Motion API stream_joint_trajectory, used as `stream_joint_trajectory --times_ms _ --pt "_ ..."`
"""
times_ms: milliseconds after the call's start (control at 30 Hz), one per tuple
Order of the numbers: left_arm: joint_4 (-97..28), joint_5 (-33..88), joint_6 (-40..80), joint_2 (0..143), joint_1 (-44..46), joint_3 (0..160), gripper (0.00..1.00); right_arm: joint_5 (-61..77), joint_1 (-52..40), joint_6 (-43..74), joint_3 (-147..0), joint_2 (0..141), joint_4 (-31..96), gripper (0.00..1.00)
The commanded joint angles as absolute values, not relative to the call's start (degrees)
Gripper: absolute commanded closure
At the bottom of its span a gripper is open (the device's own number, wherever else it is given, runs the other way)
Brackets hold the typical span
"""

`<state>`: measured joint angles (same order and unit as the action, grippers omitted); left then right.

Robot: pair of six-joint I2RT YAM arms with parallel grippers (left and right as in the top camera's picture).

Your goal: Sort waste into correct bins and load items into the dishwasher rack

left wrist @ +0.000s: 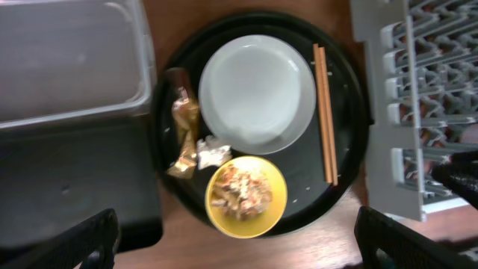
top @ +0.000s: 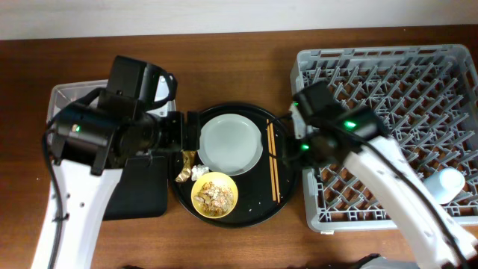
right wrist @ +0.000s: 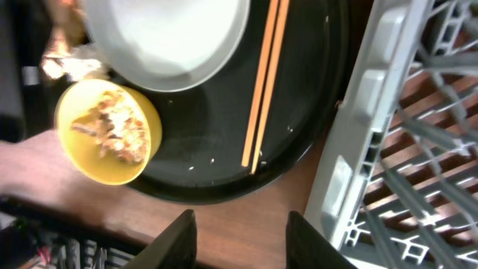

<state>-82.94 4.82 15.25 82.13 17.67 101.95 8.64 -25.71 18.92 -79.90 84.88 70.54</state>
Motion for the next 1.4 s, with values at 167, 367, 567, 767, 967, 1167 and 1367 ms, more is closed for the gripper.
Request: stream_joint_trajectory --times_ms 167,367,567,767,967,1167,1367 --pt "-83.44 1.23 15.81 80.12 17.74 102.48 0.0 -2.87 -28.42 24.53 -78.91 111.09 60.86 0.65" --pt "-83.42 1.26 15.84 80.12 17.74 102.48 0.0 0.21 -27.99 24.29 -78.83 117.6 57.56 0.7" --pt "-83.44 1.28 15.81 80.12 17.74 102.48 0.0 0.84 -28.01 24.34 -78.7 117.6 56.69 0.81" --pt "-84.03 1.26 15.84 80.12 17.74 102.48 0.0 0.82 -28.1 24.53 -76.2 117.6 52.93 0.89" --pt "-84.09 1.26 15.84 80.12 17.74 102.48 0.0 0.58 -26.81 24.27 -80.97 108.62 61.14 0.96" --pt "-83.11 1.26 15.84 80.12 17.74 102.48 0.0 -6.26 -21.26 18.63 -82.19 89.86 64.36 0.96" --pt "-83.22 1.26 15.81 80.12 17.74 102.48 0.0 -8.34 -13.47 10.7 -80.34 95.39 61.56 0.96"
